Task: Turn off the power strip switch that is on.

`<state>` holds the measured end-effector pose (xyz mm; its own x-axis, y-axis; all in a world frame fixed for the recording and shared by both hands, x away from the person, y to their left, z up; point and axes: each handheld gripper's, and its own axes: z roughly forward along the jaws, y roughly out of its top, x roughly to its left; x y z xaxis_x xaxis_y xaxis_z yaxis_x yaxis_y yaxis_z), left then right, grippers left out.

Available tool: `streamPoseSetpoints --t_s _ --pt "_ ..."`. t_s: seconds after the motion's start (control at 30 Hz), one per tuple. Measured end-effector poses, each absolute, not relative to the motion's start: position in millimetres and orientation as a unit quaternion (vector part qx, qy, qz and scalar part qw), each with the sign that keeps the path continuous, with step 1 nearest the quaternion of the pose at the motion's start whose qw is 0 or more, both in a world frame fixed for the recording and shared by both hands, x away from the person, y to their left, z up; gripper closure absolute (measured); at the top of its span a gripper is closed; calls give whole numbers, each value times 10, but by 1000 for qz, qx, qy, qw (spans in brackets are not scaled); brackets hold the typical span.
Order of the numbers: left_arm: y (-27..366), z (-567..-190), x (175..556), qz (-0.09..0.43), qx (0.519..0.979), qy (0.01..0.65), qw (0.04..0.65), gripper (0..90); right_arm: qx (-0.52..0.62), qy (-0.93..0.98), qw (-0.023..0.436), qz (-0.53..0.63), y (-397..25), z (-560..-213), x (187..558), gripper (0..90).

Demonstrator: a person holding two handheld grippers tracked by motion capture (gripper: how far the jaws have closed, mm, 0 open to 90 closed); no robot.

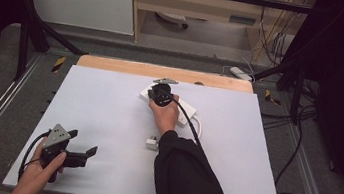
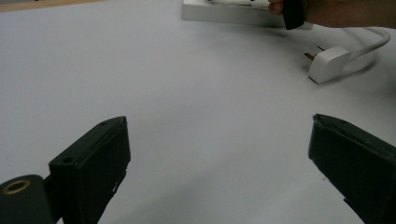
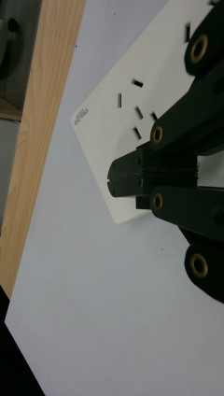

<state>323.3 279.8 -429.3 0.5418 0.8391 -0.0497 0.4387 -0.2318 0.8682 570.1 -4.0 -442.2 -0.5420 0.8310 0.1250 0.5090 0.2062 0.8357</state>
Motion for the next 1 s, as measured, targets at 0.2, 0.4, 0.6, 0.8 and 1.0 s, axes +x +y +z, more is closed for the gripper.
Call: streamPoseSetpoints --t_s 0.2,0.4,0.6,0.8,1.0 --pt "2793 -4294 3231 221 753 424 451 56 440 758 180 447 -39 -4425 5703 900" --pt "2793 -4294 3230 221 753 424 452 56 441 757 177 448 -32 -4452 5710 900" --pt "2803 -4299 3236 219 753 424 453 57 431 764 185 444 -26 -4432 5667 900" --pt "2795 -4298 3233 221 754 424 451 56 419 764 191 452 -103 -4276 5592 900" --pt "2795 -4301 3232 221 754 424 449 57 407 768 194 455 -163 -4198 5508 900"
